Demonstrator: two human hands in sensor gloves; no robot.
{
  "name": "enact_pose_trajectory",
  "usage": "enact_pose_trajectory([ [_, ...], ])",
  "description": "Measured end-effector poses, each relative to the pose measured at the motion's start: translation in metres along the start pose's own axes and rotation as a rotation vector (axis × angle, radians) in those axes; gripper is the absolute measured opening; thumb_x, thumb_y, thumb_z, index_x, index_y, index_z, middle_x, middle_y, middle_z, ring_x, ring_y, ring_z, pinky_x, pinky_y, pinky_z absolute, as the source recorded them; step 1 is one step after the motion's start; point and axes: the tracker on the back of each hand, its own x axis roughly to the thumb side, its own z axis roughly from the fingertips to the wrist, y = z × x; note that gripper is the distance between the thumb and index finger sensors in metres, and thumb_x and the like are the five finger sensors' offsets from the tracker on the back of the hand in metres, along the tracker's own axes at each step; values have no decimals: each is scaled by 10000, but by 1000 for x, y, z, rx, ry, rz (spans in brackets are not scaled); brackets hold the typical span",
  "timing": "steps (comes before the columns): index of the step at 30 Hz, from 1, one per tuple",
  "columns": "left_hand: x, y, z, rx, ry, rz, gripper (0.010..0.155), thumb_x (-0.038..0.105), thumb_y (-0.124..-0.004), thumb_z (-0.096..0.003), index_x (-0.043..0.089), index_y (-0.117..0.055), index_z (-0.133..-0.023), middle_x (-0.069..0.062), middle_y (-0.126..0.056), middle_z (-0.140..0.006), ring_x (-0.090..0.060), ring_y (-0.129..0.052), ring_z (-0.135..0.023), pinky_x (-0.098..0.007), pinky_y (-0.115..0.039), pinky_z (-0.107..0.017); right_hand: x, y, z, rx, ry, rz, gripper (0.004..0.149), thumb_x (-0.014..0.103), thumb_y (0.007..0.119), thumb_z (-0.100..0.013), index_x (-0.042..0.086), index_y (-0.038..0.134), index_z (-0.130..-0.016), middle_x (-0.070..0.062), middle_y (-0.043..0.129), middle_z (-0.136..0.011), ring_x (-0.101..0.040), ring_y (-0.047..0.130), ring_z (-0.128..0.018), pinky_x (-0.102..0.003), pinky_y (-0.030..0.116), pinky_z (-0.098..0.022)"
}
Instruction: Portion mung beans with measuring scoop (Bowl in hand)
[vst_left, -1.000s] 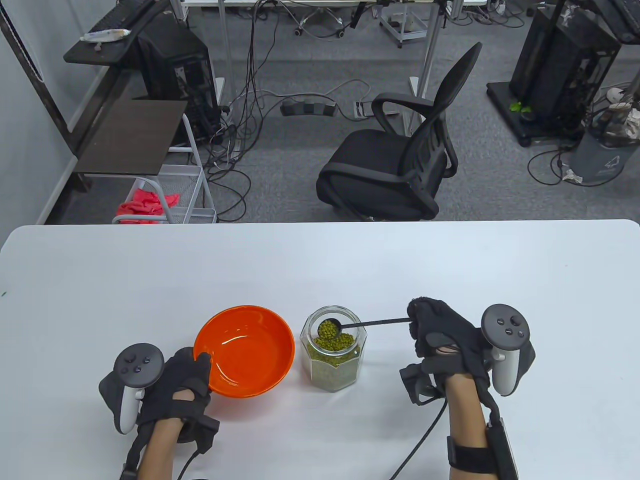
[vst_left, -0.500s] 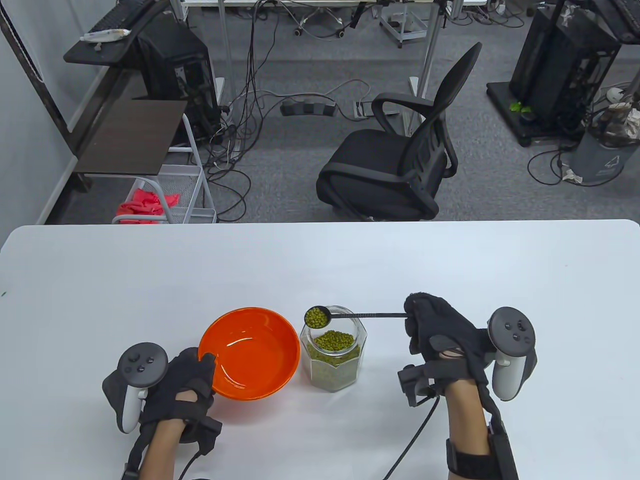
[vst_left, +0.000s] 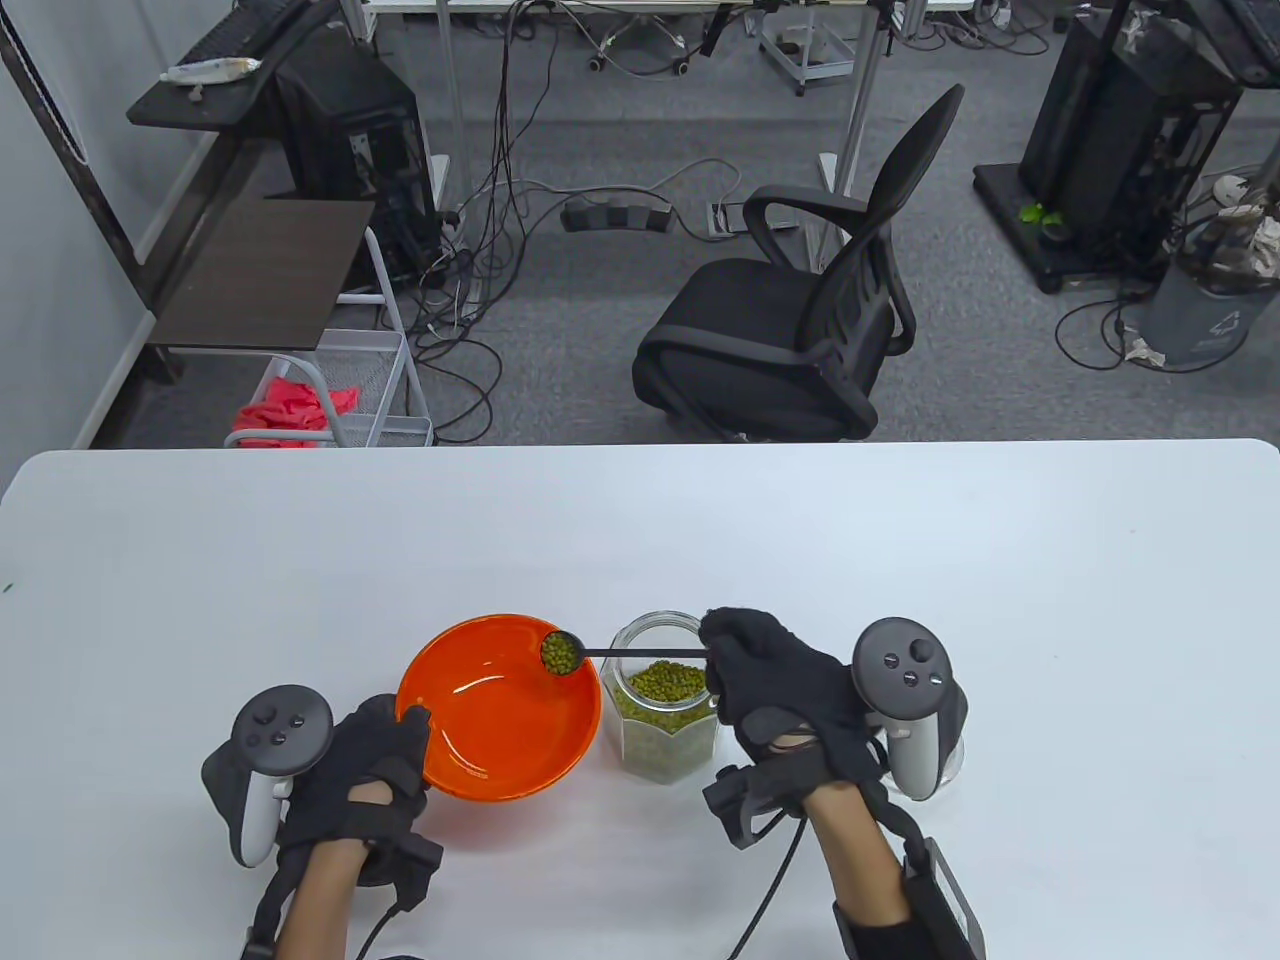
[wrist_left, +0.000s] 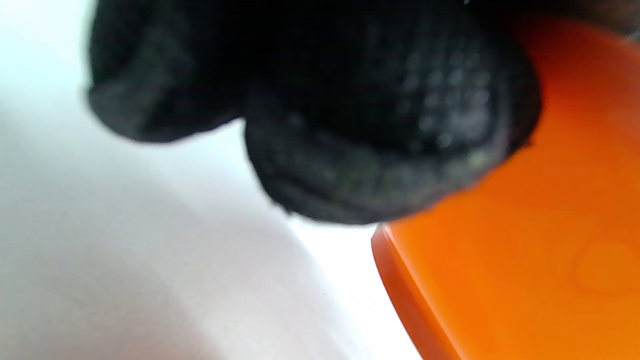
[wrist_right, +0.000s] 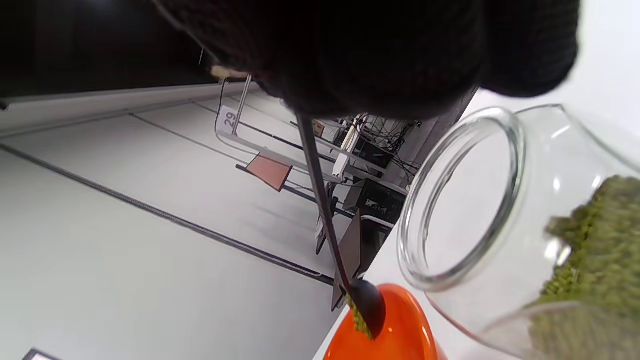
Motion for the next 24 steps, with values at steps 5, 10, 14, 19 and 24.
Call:
enact_pose_trajectory([
  [5, 0, 1, 0, 0, 0, 2, 533, 481, -753, -517, 78, -793, -863, 159, -984, -324, 18, -1069, -63, -194, -949, -96, 8, 17, 5, 5, -67, 99, 416, 191, 822, -422, 114, 825, -831, -190, 924, -636, -240, 977, -343, -575, 794, -413],
  [10, 0, 1, 0, -3, 0, 8, 532, 480, -754, -517, 77, -794, -862, 156, -984, -323, 15, -1069, -62, -196, -949, -95, 13, 26, 8, 5, -125, 145, 404, 159, 842, -408, 150, 866, -811, -205, 917, -680, -268, 987, -392, -593, 781, -437],
  [14, 0, 1, 1, -3, 2, 8, 532, 481, -754, -516, 78, -795, -861, 157, -984, -322, 16, -1068, -61, -195, -949, -95, 17, 25, 10, 16, -145, 134, 399, 149, 854, -402, 165, 885, -799, -207, 910, -705, -278, 988, -420, -601, 773, -450],
  [19, 0, 1, 1, -5, 4, 8, 533, 479, -754, -516, 75, -794, -862, 155, -984, -322, 14, -1068, -61, -197, -948, -95, 22, 16, 13, -7, -159, 73, 397, 148, 855, -406, 157, 884, -802, -208, 906, -711, -284, 985, -427, -608, 764, -454],
  [24, 0, 1, 1, -3, 7, 4, 533, 478, -750, -517, 74, -794, -862, 153, -984, -324, 11, -1069, -64, -199, -949, -96, 28, 0, 16, -54, -175, 22, 398, 170, 849, -416, 139, 869, -812, -203, 906, -701, -278, 979, -419, -605, 762, -454],
])
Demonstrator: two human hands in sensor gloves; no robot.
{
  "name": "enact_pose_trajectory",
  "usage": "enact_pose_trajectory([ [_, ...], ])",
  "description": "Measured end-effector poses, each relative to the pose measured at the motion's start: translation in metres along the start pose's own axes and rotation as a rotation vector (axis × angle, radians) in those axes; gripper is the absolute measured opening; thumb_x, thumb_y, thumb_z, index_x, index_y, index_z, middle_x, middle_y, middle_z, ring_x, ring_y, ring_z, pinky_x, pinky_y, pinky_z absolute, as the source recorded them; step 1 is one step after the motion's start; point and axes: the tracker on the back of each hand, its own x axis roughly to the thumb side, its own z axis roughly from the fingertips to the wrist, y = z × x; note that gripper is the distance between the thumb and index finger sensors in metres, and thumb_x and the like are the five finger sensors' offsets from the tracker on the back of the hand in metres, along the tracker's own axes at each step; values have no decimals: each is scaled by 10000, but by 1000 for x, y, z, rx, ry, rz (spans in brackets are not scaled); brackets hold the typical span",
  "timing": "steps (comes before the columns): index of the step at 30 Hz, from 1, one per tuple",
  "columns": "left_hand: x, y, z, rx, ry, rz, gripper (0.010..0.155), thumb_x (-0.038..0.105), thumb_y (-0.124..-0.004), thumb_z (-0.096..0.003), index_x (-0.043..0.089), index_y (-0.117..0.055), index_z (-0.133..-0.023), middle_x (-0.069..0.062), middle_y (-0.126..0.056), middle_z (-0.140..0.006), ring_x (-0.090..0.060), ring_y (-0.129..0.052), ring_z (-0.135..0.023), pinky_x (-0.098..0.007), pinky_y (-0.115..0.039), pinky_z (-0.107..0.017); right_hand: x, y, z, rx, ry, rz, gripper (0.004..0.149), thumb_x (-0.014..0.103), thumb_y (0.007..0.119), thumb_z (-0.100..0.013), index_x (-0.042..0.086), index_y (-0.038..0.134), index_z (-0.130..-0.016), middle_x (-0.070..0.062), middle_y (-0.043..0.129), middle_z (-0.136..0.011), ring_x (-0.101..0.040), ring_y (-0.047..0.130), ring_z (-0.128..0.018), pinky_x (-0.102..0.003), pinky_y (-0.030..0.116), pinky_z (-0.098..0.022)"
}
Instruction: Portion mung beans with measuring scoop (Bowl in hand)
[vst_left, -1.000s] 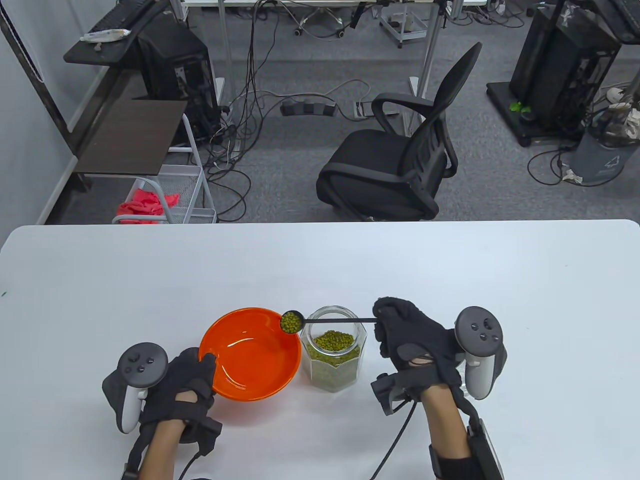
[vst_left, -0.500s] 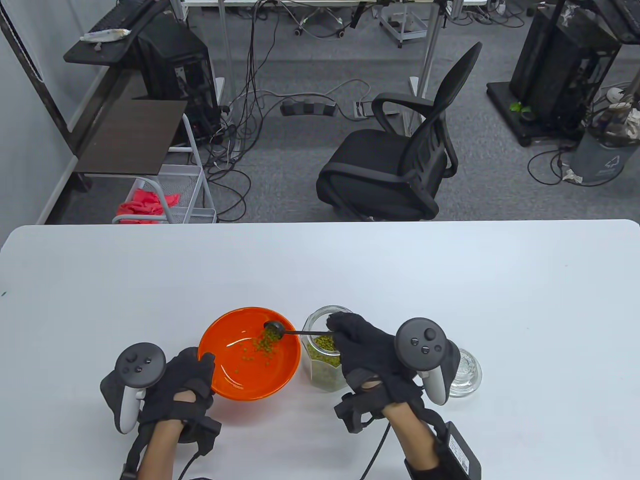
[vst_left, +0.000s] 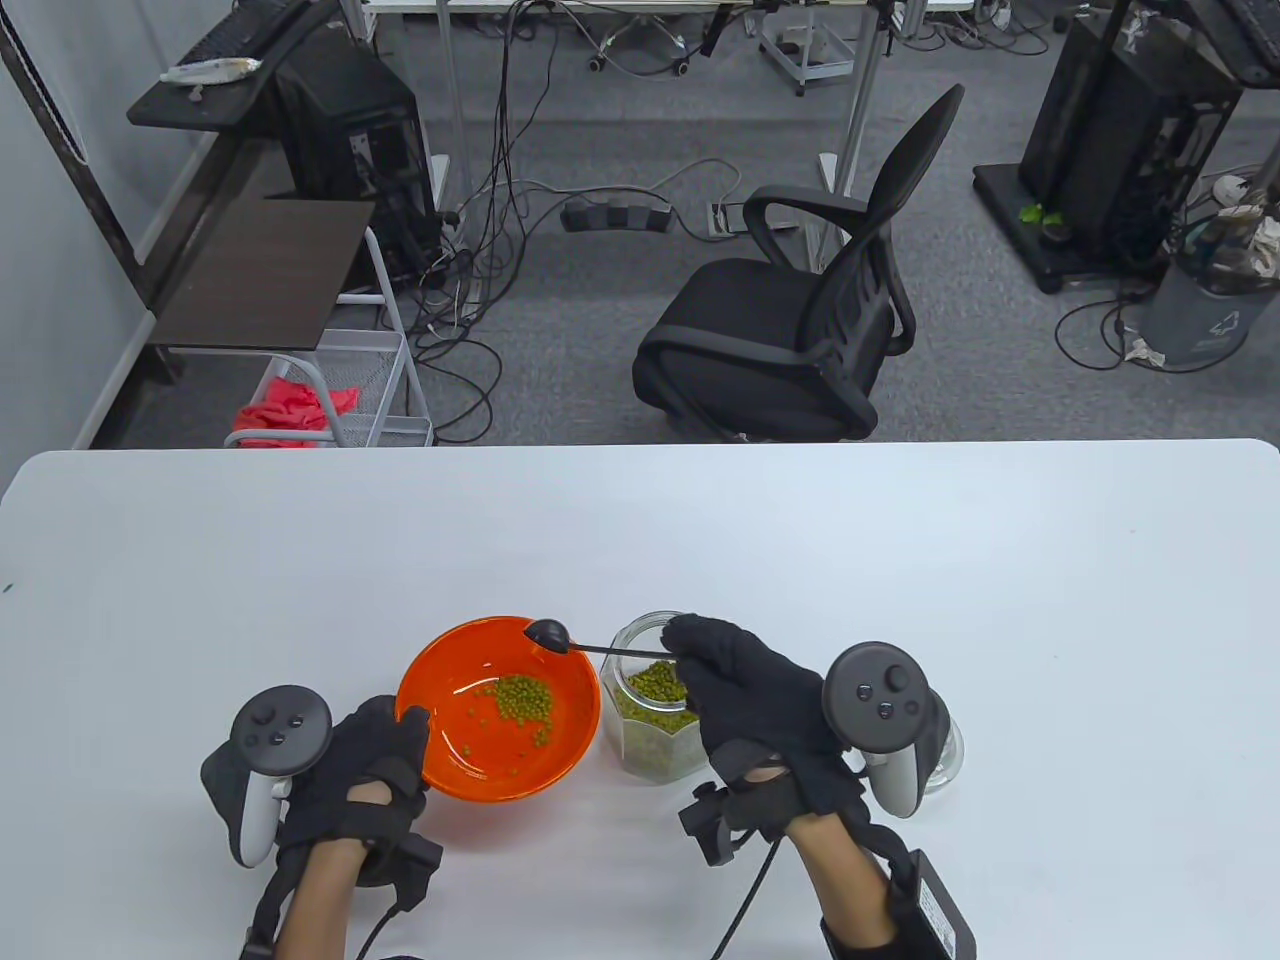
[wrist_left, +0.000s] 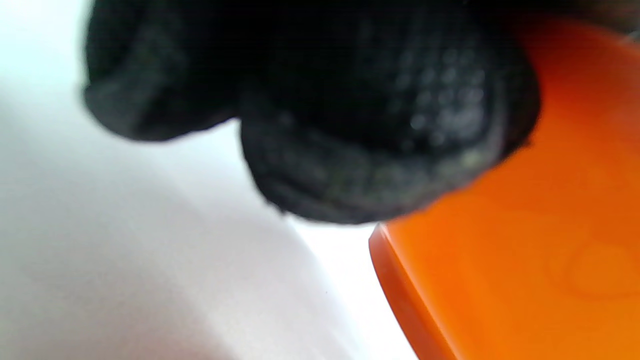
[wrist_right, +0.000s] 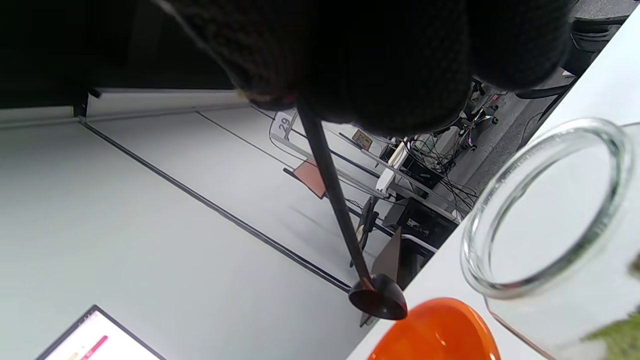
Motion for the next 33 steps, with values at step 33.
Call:
enact_pose_trajectory([
  [33, 2, -1, 1, 13, 3, -33, 536, 480, -742, -520, 75, -788, -867, 151, -984, -329, 7, -1070, -71, -202, -949, -103, 5, -25, 0, -166, 13, 406, 376, 243, 800, -446, 118, 872, -793, -203, 913, -597, -217, 937, -307, -578, 778, -409],
])
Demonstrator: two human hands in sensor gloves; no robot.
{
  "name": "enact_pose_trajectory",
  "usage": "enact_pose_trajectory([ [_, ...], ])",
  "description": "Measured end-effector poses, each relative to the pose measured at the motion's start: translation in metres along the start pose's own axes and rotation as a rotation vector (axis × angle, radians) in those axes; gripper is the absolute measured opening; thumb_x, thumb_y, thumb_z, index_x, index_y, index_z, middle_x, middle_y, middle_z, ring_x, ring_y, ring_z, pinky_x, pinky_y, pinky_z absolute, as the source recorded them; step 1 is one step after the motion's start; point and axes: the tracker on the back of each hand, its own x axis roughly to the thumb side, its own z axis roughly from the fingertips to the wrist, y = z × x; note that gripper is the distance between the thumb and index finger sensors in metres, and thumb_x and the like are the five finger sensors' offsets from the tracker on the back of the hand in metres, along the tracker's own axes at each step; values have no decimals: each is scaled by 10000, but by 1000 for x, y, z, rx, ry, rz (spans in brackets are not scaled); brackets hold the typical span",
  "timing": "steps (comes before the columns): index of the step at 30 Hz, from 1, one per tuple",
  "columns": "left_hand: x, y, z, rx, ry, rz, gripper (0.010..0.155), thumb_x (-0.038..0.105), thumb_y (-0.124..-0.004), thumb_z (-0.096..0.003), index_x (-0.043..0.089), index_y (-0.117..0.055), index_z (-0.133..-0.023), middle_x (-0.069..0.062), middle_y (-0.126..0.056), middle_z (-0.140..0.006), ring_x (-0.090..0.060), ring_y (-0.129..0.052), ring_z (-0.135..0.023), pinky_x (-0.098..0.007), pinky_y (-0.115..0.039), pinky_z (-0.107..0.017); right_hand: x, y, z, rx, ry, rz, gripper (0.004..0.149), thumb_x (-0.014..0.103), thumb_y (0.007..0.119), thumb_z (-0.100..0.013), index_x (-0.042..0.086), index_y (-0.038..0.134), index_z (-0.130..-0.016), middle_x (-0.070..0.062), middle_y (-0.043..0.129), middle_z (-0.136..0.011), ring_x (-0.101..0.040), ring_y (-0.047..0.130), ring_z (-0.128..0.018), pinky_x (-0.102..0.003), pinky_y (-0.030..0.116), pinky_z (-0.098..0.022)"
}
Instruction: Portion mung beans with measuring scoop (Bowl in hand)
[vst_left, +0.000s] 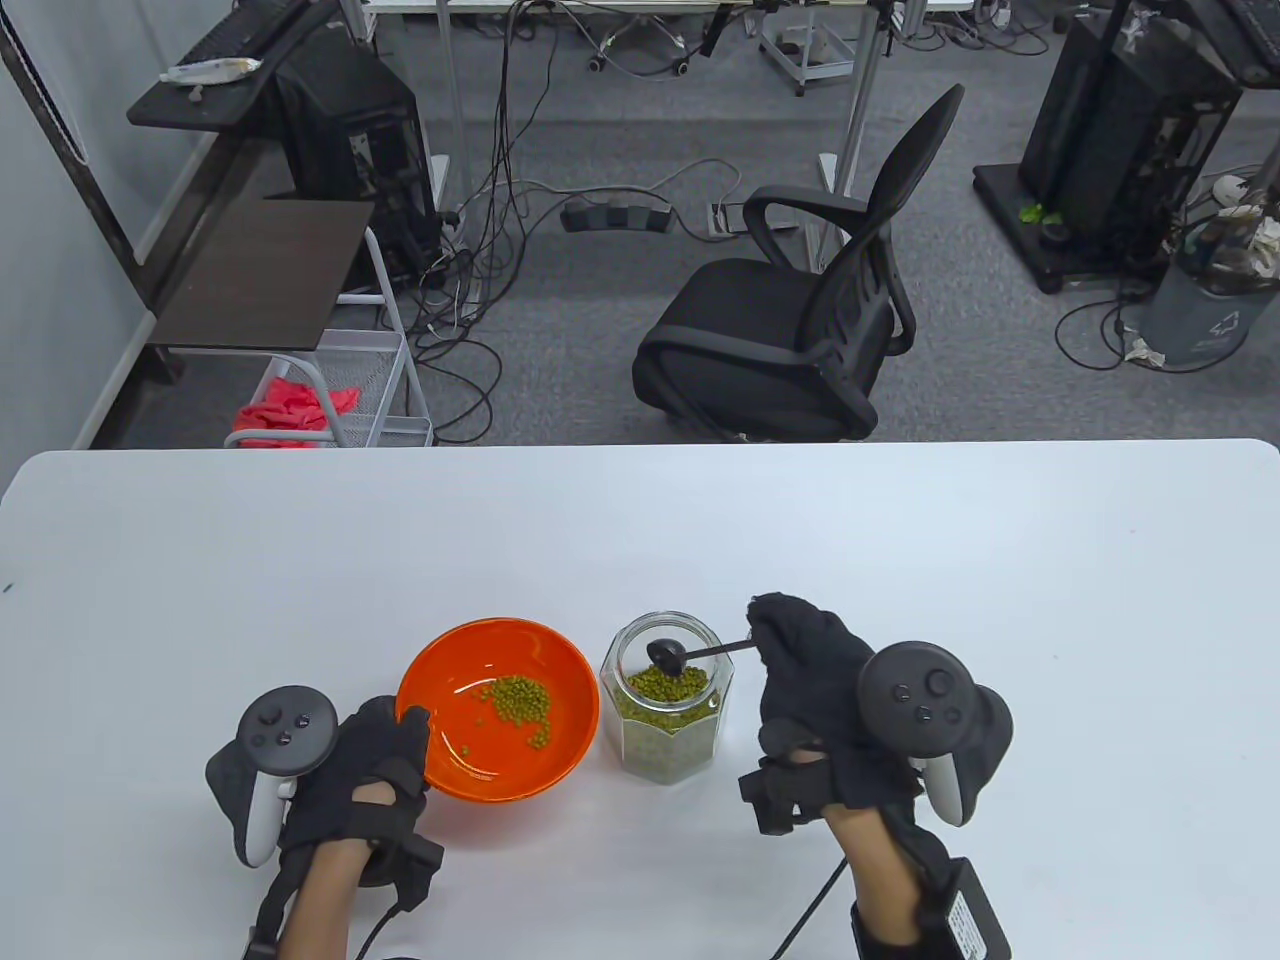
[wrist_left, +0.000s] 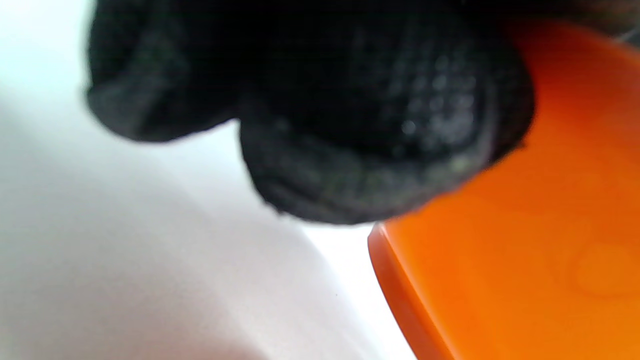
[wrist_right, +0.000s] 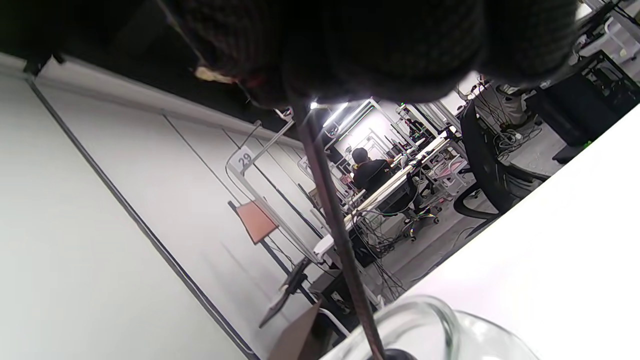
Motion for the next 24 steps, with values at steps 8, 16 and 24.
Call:
enact_pose_trajectory([
  [8, 1, 0, 0, -1, -4, 1, 534, 480, -741, -521, 76, -787, -868, 152, -984, -330, 8, -1070, -71, -202, -949, -104, 8, 37, 4, 12, -69, 198, 369, 245, 808, -439, 143, 892, -784, -199, 922, -595, -220, 943, -304, -578, 778, -415],
  [16, 1, 1, 1, 0, -10, 1, 535, 481, -742, -520, 77, -788, -868, 151, -984, -329, 8, -1070, -71, -202, -949, -103, 10, 62, 5, 53, -108, 327, 372, 248, 798, -441, 138, 886, -785, -192, 923, -591, -215, 935, -298, -579, 778, -414],
  [24, 1, 2, 1, 1, -13, 7, 534, 480, -742, -520, 77, -789, -867, 151, -985, -329, 8, -1070, -70, -202, -949, -102, 8, 67, 3, 104, -69, 290, 382, 277, 753, -446, 114, 868, -771, -177, 922, -550, -191, 921, -267, -565, 791, -391],
])
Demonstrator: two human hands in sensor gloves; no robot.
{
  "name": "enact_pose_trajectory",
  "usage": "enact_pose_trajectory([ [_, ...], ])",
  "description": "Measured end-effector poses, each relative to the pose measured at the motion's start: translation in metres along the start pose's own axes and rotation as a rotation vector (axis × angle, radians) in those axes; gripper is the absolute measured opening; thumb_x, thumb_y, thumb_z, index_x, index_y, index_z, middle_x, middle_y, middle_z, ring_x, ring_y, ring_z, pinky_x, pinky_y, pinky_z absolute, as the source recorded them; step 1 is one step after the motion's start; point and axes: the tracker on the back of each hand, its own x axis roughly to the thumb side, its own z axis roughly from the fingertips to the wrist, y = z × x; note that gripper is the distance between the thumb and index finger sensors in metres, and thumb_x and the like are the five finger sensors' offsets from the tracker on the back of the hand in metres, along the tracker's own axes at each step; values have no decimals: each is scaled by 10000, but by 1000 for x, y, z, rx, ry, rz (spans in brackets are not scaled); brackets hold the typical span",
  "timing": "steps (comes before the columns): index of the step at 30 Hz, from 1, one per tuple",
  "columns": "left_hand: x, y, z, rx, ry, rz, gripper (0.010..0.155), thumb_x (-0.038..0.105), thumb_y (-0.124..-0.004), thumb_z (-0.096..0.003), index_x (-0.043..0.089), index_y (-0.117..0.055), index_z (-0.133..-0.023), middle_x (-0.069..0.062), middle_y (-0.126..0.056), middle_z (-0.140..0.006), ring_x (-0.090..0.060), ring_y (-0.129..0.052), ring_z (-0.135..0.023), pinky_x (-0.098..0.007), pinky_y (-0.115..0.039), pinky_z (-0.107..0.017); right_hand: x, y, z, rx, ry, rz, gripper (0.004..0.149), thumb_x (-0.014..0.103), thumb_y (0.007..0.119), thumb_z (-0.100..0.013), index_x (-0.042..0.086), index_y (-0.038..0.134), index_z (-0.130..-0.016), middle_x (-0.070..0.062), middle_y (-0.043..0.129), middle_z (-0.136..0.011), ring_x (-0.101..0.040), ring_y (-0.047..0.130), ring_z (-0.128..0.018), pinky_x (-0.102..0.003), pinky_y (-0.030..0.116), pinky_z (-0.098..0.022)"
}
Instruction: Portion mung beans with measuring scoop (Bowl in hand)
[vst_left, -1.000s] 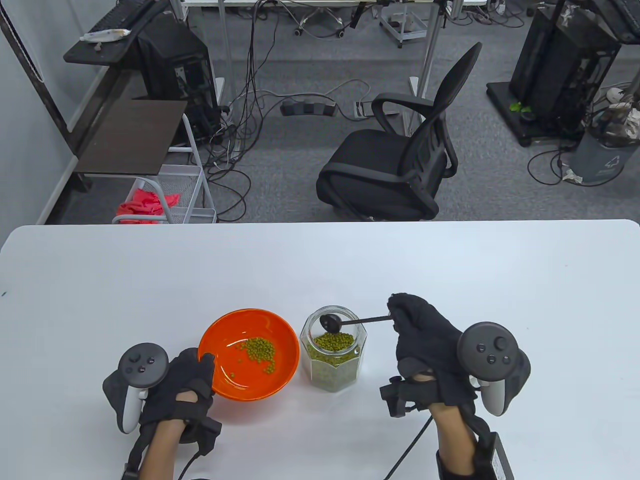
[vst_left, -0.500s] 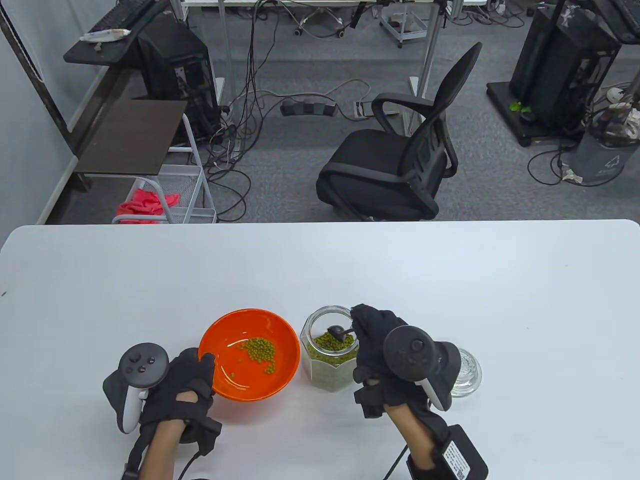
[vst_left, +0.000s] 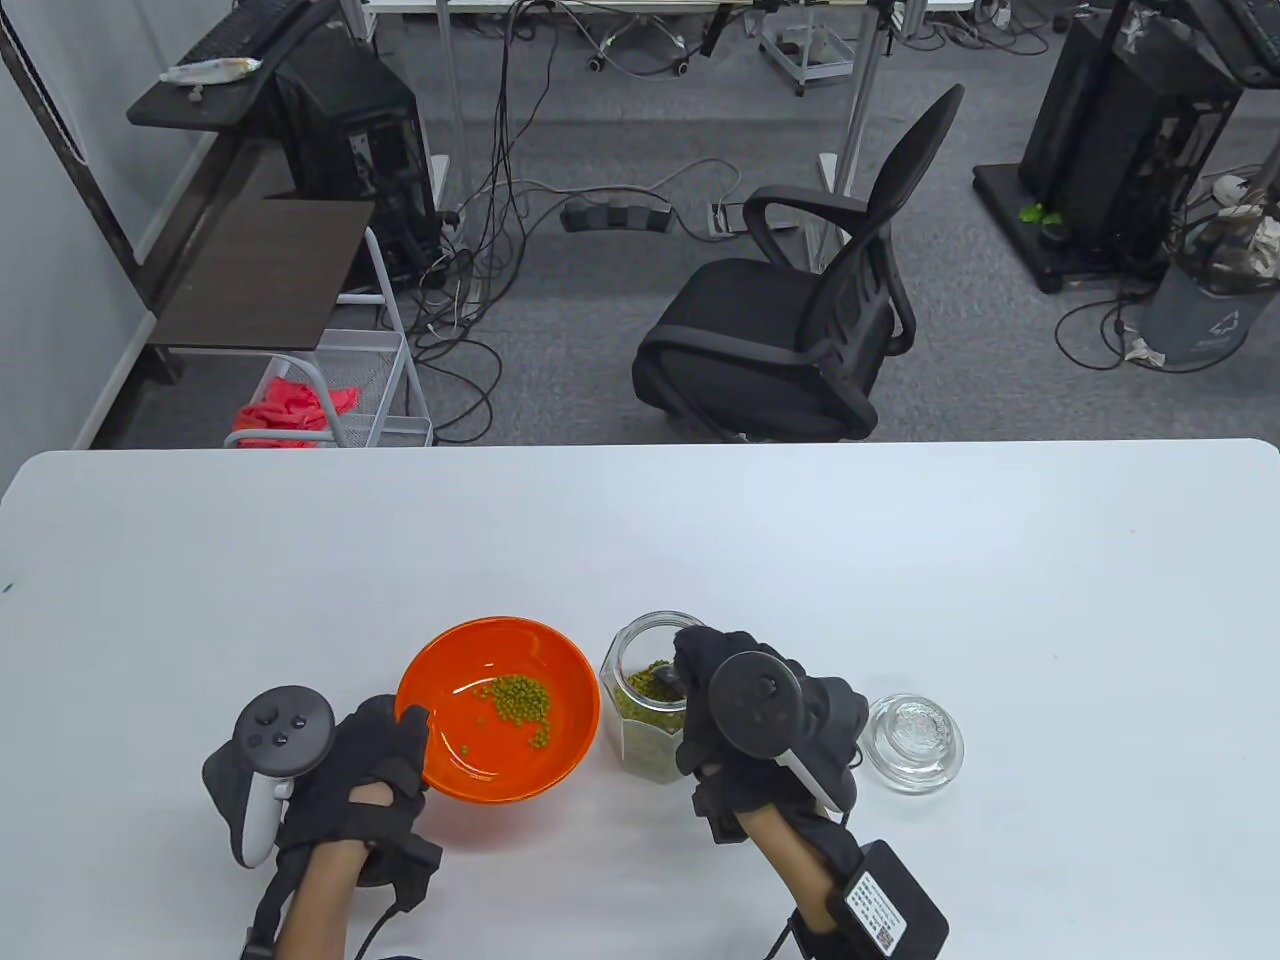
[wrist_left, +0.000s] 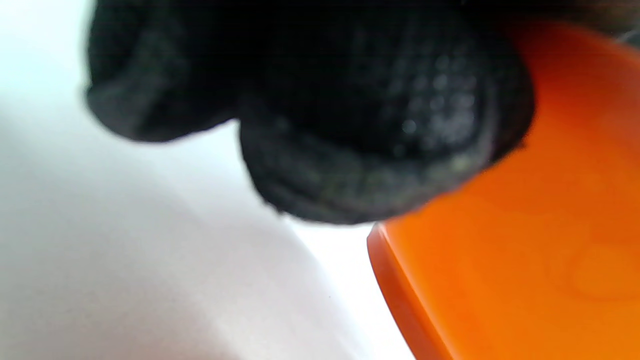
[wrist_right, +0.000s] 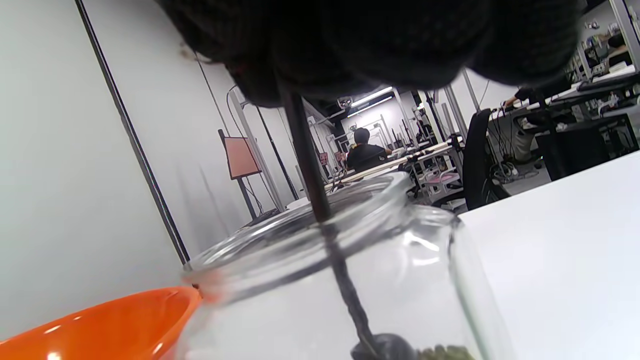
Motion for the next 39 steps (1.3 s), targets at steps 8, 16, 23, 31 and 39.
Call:
enact_pose_trajectory([
  [8, 0, 1, 0, 0, -1, 5, 535, 479, -742, -520, 74, -789, -867, 150, -985, -328, 7, -1070, -69, -203, -949, -102, -20, -2, -5, 59, 110, -210, 385, 309, 756, -459, 88, 870, -753, -168, 936, -498, -150, 930, -214, -530, 828, -337],
  [16, 0, 0, 0, -1, -3, -2, 536, 480, -743, -518, 74, -791, -865, 150, -985, -326, 8, -1070, -68, -203, -949, -99, -45, 3, -9, 49, 200, -363, 386, 323, 757, -464, 76, 871, -738, -157, 950, -456, -120, 939, -169, -499, 856, -292],
  [23, 0, 0, 1, -1, -2, -3, 536, 479, -743, -519, 73, -791, -865, 148, -985, -326, 7, -1070, -67, -204, -948, -99, -59, 1, -11, 39, 268, -470, 387, 327, 756, -466, 71, 870, -733, -155, 954, -442, -115, 942, -152, -491, 861, -279],
  [31, 1, 0, 1, 0, -1, -4, 536, 479, -743, -520, 71, -791, -865, 147, -985, -326, 4, -1070, -67, -205, -948, -100, -76, -6, -12, 21, 343, -598, 387, 334, 757, -467, 74, 873, -728, -144, 961, -434, -110, 946, -140, -484, 865, -269],
  [39, 1, 0, 1, 1, -1, -10, 537, 480, -742, -519, 72, -793, -864, 147, -986, -325, 6, -1070, -65, -205, -948, -99, -92, -9, -13, 28, 409, -694, 388, 329, 754, -469, 70, 867, -736, -151, 956, -444, -120, 944, -149, -492, 857, -278],
])
